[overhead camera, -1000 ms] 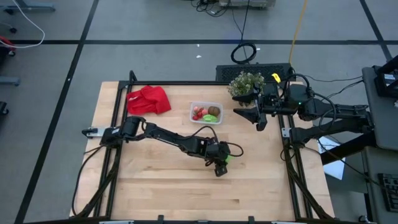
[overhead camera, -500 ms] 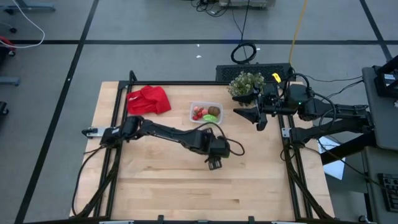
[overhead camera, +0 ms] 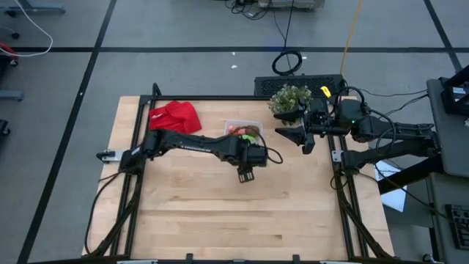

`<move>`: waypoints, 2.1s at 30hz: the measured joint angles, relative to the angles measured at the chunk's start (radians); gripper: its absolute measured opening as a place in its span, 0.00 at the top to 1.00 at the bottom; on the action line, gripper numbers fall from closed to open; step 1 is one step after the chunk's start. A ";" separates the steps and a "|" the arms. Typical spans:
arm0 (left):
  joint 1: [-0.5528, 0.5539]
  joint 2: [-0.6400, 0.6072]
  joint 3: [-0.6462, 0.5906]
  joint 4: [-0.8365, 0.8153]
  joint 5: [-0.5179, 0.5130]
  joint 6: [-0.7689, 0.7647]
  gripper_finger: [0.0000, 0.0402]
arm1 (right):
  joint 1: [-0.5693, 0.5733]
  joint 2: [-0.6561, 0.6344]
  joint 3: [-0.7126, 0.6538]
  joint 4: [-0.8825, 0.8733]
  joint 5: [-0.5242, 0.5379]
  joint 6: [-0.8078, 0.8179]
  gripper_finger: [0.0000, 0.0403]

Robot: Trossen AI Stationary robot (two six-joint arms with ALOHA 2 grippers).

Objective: Pick and placing Produce into tupperware
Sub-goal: Put the cabbage into the bin

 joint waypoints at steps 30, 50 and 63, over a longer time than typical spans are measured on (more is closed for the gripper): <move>0.278 -0.140 -0.120 0.175 0.136 0.194 0.42 | 0.000 0.000 0.000 -0.052 0.000 0.002 0.35; 0.355 -0.141 -0.318 0.391 0.213 0.210 0.42 | 0.000 0.000 0.000 -0.069 0.000 -0.001 0.35; 0.378 -0.142 -0.319 0.444 0.264 0.214 0.42 | 0.000 0.000 0.000 -0.098 0.000 0.003 0.35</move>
